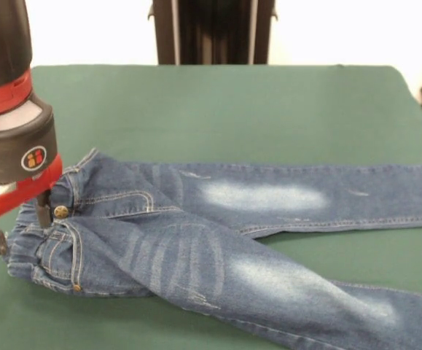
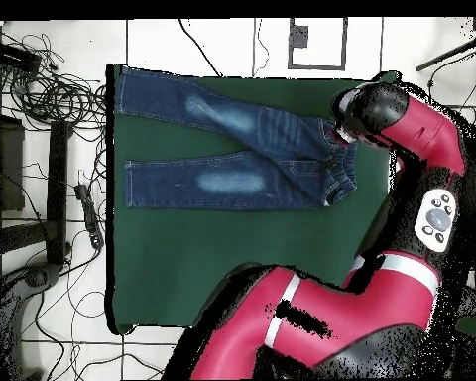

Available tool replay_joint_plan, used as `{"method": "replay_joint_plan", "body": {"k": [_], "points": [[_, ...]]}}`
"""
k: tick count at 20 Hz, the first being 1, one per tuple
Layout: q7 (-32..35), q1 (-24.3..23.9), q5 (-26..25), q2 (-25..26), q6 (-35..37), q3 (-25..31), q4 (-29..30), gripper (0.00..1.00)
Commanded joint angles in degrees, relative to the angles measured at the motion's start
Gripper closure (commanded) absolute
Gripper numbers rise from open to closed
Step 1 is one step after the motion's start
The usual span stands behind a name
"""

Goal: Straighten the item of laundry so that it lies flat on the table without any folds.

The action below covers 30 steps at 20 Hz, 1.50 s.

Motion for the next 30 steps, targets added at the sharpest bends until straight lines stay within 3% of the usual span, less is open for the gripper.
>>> {"method": "replay_joint_plan", "body": {"k": [1,5,11,15,18,22,27,30], "points": [[13.19,1.74,5.33,3.11,9.83,3.26,-4.19,0.0],[11.37,1.77,8.14,1.02,12.96,5.74,-1.34,0.0],[10.22,4.19,6.77,-1.42,17.8,1.91,3.47,0.0],[4.87,5.31,3.97,-7.91,16.85,0.25,15.36,0.0],[3.23,5.58,2.35,-9.7,15.05,-0.78,19.89,0.0],[5.4,6.49,0.36,-8.91,17.05,-3.26,19.0,0.0],[0.1,4.56,-2.11,-9.02,14.54,-2.67,19.54,0.0],[1.43,5.05,-4.73,-7.89,15.59,-5.08,17.42,0.0]]}}
